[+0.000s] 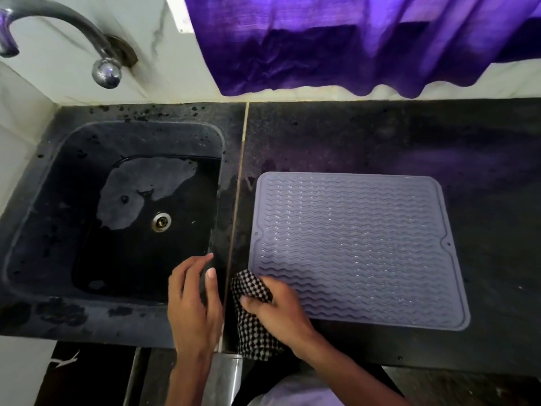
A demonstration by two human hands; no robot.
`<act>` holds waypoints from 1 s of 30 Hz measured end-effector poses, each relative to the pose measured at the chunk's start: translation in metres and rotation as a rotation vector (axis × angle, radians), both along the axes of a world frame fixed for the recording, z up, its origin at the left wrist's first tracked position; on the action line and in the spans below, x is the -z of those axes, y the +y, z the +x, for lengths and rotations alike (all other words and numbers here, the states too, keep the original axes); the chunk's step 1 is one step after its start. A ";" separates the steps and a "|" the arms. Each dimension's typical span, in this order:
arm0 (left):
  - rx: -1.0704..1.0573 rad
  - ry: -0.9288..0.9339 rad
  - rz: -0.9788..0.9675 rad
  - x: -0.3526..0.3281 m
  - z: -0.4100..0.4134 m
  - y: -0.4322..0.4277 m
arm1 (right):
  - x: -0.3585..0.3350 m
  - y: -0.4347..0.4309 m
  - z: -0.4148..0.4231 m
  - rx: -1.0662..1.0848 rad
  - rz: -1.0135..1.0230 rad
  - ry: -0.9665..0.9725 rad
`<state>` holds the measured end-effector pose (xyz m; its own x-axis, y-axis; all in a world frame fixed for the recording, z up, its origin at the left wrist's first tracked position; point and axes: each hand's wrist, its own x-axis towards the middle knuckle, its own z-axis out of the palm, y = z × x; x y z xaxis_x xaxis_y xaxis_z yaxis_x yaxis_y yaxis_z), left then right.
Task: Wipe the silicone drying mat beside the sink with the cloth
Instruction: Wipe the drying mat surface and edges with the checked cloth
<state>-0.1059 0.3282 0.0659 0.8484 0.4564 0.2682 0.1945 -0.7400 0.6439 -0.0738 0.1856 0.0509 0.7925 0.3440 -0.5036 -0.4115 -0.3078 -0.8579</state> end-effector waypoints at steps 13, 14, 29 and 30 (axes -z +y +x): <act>0.296 0.317 0.096 0.073 0.032 -0.056 | 0.002 -0.042 0.041 -0.295 -0.662 -0.747; 0.324 0.294 0.162 0.075 0.030 -0.057 | 0.002 -0.051 0.041 -0.278 -0.695 -0.754; 0.385 0.279 0.313 0.085 0.028 -0.060 | -0.025 -0.251 0.041 0.170 -0.948 -0.493; 0.394 0.291 0.335 0.086 0.028 -0.060 | -0.030 -0.243 0.042 0.187 -0.905 -0.516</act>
<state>-0.0781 0.2684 -0.0197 0.9970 0.0223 0.0739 -0.0029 -0.9461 0.3238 -0.0318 -0.0578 0.0807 0.9851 -0.1413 -0.0984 -0.1700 -0.8892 -0.4247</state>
